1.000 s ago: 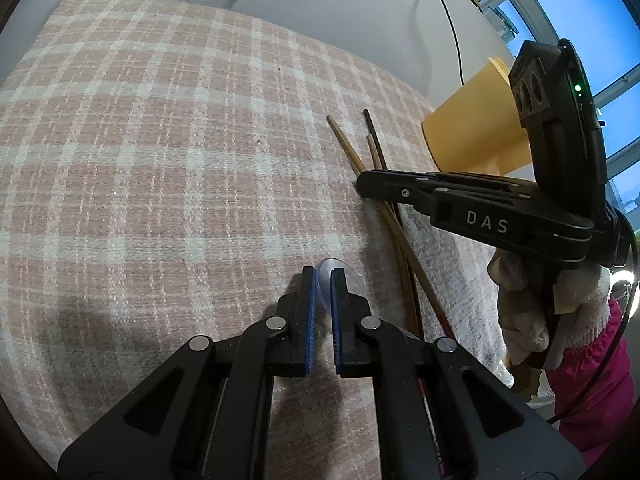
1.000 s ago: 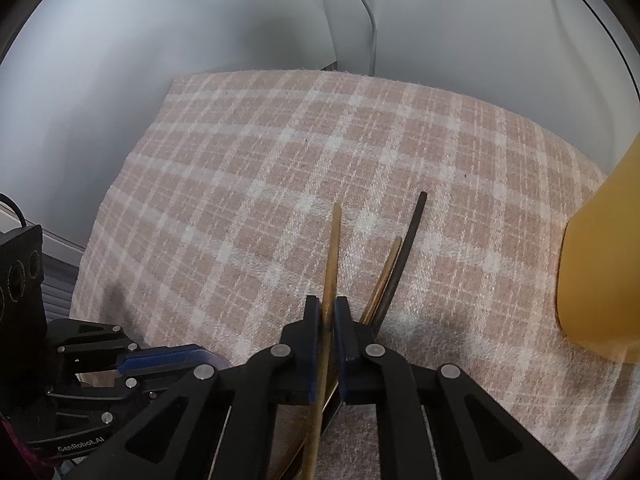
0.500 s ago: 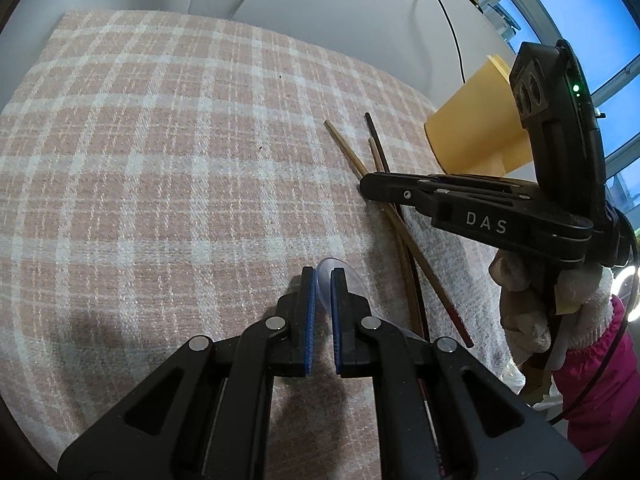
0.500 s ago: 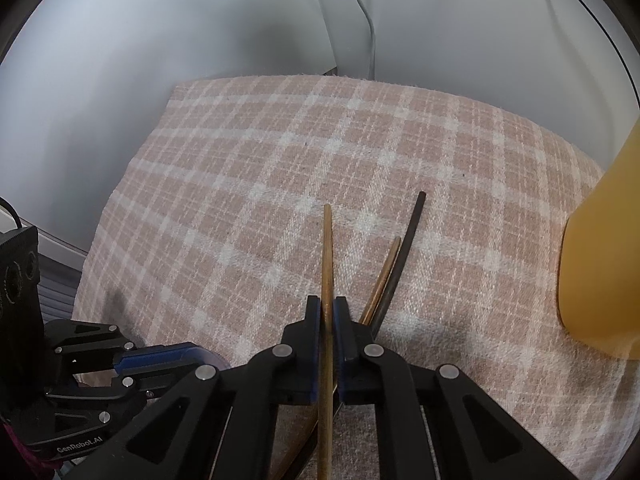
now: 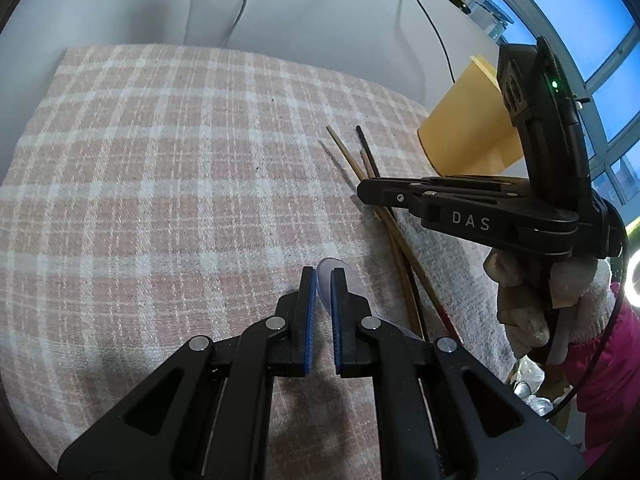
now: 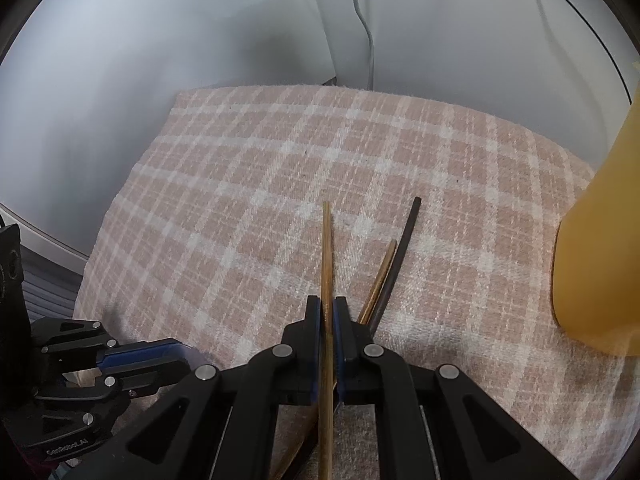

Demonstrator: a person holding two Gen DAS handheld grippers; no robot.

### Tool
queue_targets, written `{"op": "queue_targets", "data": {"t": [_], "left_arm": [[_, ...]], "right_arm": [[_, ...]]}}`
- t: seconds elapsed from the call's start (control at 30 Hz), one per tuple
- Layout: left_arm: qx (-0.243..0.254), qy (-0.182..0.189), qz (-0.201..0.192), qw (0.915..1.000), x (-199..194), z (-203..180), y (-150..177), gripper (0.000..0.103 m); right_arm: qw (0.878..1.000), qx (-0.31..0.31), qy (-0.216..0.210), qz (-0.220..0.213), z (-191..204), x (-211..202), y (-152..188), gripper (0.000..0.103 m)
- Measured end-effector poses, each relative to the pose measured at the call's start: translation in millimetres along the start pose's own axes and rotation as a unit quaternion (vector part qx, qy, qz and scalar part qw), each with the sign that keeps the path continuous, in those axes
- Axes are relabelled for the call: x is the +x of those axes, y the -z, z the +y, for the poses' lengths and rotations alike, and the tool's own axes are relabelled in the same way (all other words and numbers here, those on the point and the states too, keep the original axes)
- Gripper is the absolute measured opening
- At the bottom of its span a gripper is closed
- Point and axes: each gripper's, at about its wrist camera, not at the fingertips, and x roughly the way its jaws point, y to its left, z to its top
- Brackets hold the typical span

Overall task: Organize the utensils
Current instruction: 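Lift the clear spoon and chopstick and carry them over the yellow container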

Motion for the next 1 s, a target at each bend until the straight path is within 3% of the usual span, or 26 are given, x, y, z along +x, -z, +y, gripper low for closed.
{"op": "queue_targets", "data": {"t": [0.33, 1.0], "left_arm": [[0.018, -0.005, -0.013, 0.9997, -33, -30, 0, 0.003], [0.046, -0.012, -0.050, 0.9976, -105, -90, -48, 0.000]], "right_arm": [[1.000, -0.005, -0.005, -0.028, 11, -20, 3, 0.004], [0.992, -0.024, -0.011, -0.124, 13, -115, 28, 0.004]]}}
